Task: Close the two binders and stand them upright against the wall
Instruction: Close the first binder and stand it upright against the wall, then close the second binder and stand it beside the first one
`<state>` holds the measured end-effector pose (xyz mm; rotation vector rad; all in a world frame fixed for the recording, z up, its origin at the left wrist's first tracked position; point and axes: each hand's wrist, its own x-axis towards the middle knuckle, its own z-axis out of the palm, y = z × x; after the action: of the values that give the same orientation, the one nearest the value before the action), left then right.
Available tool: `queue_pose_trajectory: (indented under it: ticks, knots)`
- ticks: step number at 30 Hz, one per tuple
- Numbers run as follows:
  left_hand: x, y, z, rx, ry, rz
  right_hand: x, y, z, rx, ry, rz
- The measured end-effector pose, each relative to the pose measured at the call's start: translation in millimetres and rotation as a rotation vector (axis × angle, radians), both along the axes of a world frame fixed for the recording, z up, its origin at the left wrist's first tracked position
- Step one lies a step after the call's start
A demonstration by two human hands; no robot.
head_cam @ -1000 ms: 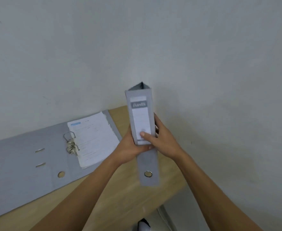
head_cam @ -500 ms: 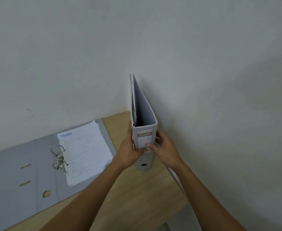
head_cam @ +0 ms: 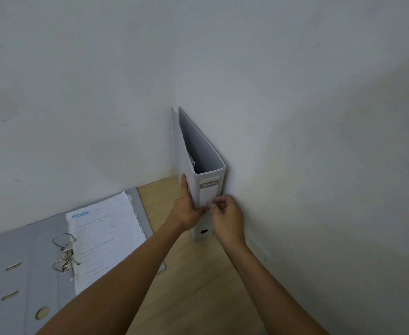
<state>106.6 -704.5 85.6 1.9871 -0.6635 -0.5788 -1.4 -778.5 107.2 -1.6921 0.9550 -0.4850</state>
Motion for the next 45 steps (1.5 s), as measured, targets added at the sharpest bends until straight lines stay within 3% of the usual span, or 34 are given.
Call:
queue_pose_trajectory:
  ticks: [27, 37, 45]
  knots:
    - [9.6, 16.1, 7.5, 0.172, -0.002, 0.100, 2.0, 4.6, -1.1, 0.120, 0.052, 0.291]
    - [0.5, 144.5, -2.4, 0.116, 0.168, 0.271, 22.4, 82.7, -18.6, 0.094, 0.162, 0.475]
    - [3.6, 307.0, -24.5, 0.126, 0.326, 0.497, 49.6, 199.9, -41.9, 0.075, 0.276, 0.680]
